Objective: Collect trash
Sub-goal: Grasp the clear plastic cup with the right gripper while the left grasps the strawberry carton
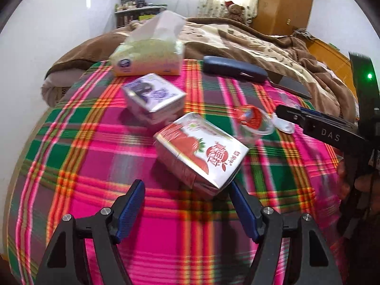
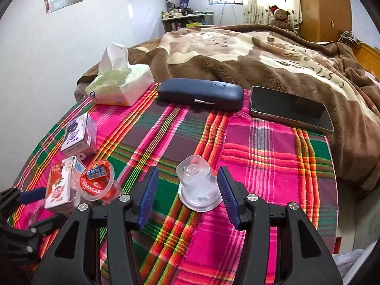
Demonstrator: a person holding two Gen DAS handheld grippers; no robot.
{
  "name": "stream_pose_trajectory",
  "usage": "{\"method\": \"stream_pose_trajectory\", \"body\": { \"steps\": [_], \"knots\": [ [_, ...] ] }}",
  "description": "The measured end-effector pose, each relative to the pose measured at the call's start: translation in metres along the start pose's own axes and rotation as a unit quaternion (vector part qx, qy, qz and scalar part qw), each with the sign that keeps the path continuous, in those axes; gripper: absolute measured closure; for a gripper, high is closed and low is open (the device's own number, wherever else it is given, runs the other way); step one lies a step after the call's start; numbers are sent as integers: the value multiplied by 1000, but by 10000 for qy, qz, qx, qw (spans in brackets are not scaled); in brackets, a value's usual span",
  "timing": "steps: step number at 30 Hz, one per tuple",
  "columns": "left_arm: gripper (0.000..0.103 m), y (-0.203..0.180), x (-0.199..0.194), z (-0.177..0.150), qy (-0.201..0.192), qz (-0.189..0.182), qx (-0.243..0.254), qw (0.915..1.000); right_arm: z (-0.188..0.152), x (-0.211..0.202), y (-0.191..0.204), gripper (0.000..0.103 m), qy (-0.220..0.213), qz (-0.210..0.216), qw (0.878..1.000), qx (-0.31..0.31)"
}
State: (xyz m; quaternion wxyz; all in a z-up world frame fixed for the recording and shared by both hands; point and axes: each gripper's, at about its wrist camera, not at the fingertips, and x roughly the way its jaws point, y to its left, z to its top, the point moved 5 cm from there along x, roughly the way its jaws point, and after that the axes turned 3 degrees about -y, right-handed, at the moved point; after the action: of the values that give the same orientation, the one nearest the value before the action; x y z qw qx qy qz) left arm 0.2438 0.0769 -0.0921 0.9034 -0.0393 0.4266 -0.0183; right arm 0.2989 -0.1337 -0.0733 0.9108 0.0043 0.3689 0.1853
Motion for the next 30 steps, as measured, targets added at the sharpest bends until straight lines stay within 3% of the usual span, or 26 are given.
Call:
{"method": "stream_pose_trajectory", "body": {
  "steps": [4, 9, 13, 19, 24, 26, 30],
  "knots": [
    [30, 21, -3, 0, -47, 167, -212, 9996, 0, 3, 4, 68, 37, 16, 10000, 30],
    [30, 42, -12, 2, -199, 212, -518, 9982, -1, 1, 5, 69, 7, 6, 9999, 112],
    [30, 36, -18, 12, -366, -198, -611, 9973, -1, -1, 6, 70, -59, 30, 9996, 269],
    [25, 20, -10, 29, -388, -446, -664, 9960, -1, -5, 5, 70, -117, 10, 9991, 407],
    [25, 10, 4, 39, -390, -374, -617, 9966, -1, -8, 1, 70, -175, -8, 9985, 520],
    [25, 10, 17, 39, -207, -162, -607, 9978, -2, -8, -1, 70, -179, -13, 9984, 545],
    [25, 9, 31, 38, -67, -140, -598, 9981, -1, -8, -3, 70, -185, 5, 9980, 609]
  ]
}}
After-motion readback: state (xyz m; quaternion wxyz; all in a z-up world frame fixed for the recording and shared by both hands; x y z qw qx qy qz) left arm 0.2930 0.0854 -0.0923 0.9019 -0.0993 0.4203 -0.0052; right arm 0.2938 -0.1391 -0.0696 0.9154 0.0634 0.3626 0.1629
